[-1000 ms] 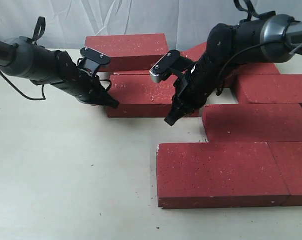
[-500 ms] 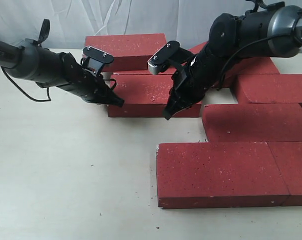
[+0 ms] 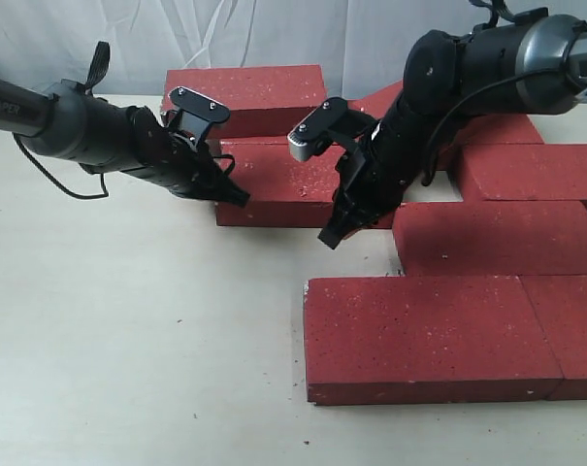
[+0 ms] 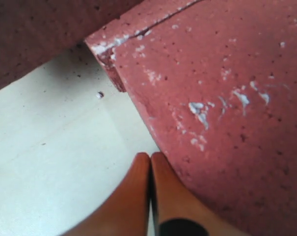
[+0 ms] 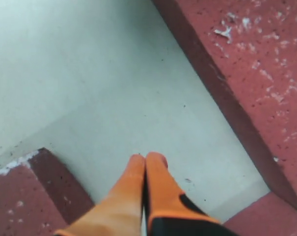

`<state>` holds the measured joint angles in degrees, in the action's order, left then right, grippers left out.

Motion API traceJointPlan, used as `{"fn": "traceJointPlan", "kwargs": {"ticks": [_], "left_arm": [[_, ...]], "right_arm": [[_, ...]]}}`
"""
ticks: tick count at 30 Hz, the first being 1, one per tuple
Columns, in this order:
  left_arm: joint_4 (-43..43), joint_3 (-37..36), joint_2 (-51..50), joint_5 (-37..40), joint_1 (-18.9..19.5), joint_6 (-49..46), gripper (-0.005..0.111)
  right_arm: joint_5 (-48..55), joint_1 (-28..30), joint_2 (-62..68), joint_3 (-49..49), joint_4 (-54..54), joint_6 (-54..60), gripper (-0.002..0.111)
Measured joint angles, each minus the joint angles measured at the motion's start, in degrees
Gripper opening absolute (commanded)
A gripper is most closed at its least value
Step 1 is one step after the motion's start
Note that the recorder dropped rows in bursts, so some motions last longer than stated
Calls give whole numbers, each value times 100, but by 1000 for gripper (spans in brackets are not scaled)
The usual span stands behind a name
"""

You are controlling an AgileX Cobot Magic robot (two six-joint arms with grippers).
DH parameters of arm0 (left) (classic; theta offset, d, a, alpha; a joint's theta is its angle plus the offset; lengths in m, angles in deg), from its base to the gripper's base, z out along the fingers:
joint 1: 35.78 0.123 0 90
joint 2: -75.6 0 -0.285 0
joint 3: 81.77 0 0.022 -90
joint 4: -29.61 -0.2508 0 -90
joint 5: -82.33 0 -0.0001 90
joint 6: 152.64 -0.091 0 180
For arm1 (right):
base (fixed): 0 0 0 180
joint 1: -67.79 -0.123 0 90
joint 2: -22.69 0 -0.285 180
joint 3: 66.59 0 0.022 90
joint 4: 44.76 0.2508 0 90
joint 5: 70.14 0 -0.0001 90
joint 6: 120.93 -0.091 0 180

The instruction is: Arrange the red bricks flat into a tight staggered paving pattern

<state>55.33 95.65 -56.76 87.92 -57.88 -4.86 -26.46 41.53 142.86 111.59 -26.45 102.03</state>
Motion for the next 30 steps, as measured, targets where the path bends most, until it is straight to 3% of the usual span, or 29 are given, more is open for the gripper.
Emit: {"fn": "traceJointPlan", "kwargs": {"ticks": [17, 30], "left_arm": [[-55, 0, 0, 0, 0, 0, 0], [-108, 0, 0, 0, -10, 0, 0]], "right_arm": [[-1101, 0, 413, 0, -1221, -762, -1], [-1374, 0, 413, 0, -1324, -1040, -1]]}}
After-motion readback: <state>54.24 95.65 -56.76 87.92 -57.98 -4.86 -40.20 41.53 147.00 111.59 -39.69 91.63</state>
